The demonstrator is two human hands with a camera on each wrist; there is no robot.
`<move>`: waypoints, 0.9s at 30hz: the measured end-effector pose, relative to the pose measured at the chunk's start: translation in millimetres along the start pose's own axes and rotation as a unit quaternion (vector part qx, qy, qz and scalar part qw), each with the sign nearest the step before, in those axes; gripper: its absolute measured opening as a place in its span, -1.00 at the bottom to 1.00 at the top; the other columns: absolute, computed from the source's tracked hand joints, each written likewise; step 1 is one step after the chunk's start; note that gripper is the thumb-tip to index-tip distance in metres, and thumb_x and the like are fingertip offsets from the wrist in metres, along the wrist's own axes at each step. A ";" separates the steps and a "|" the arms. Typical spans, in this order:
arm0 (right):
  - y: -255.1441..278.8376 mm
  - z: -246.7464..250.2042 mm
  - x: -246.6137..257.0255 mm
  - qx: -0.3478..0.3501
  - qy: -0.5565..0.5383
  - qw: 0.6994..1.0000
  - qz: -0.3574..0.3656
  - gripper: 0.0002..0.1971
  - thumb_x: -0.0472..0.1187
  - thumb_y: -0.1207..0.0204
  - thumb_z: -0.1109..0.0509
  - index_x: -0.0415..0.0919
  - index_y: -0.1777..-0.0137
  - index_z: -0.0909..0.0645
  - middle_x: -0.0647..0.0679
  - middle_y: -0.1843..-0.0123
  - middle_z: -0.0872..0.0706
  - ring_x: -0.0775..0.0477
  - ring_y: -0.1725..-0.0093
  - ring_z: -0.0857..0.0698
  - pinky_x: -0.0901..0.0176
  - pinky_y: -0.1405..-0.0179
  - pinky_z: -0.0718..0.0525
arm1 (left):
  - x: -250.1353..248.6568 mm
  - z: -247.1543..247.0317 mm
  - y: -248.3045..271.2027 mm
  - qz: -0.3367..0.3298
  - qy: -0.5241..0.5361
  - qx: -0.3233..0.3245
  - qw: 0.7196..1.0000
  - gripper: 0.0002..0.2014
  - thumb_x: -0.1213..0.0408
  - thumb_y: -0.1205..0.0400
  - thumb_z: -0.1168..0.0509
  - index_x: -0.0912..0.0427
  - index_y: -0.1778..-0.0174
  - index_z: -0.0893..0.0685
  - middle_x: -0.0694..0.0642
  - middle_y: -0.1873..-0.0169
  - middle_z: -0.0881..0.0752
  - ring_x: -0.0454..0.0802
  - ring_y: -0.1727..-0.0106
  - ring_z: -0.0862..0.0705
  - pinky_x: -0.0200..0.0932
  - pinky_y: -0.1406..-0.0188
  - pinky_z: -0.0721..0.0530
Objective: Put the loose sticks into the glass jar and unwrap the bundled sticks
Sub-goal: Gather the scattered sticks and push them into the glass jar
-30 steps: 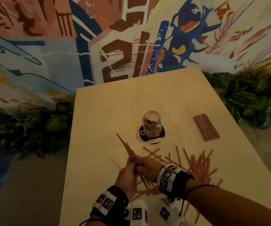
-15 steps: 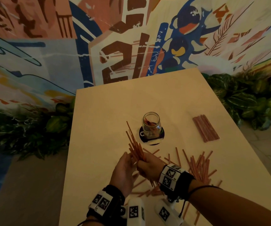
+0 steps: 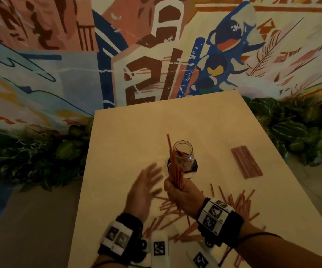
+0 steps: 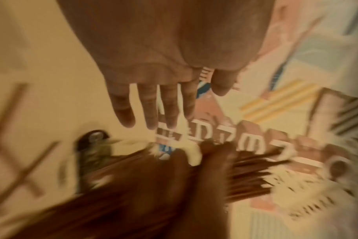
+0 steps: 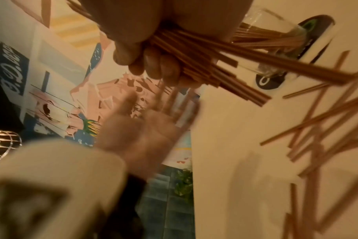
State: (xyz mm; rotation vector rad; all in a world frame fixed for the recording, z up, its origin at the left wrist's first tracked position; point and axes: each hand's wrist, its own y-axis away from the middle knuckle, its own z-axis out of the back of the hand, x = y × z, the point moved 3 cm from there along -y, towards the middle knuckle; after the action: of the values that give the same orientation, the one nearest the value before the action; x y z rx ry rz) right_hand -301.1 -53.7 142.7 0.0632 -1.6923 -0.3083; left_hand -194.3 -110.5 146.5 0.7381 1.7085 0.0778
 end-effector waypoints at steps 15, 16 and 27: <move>14.4 -3.7 -13.9 0.079 0.046 0.989 -0.112 -0.80 -0.24 -0.59 -0.27 -0.11 0.29 -0.47 -0.03 0.48 -0.40 0.12 0.59 -0.36 0.23 0.51 -0.39 | -55.7 -38.6 13.3 -0.203 -0.385 0.198 0.878 -0.50 -0.27 -0.53 0.00 -0.23 -0.33 -0.52 -0.31 -0.21 -0.66 -0.41 -0.33 -0.56 -0.44 -0.32 -0.51; 14.6 -2.3 -14.7 0.082 0.073 0.988 -0.112 -0.79 -0.20 -0.59 -0.27 -0.09 0.30 -0.47 -0.02 0.49 -0.43 0.11 0.59 -0.39 0.22 0.50 -0.42 | -55.0 -36.2 13.3 -0.188 -0.372 0.209 0.884 -0.53 -0.30 -0.52 0.00 -0.31 -0.32 -0.46 -0.37 -0.24 -0.61 -0.46 -0.37 -0.51 -0.52 -0.34 -0.44; 12.2 -4.4 3.9 0.052 0.043 0.995 -0.078 -0.69 -0.26 -0.60 -0.25 -0.10 0.41 -0.39 0.08 0.58 -0.36 0.19 0.67 -0.31 0.23 0.56 -0.36 | -44.6 -5.3 17.8 -0.133 -0.211 0.106 0.963 -0.38 -0.46 -0.46 0.00 -0.29 -0.39 -0.40 -0.23 -0.49 -0.46 -0.36 -0.50 -0.41 -0.35 -0.53 -0.33</move>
State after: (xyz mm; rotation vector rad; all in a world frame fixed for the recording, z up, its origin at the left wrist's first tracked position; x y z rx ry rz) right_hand -295.8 -43.6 149.9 0.2833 -1.6198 -0.3282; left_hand -187.6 -117.4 193.9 0.6203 1.3988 -0.4274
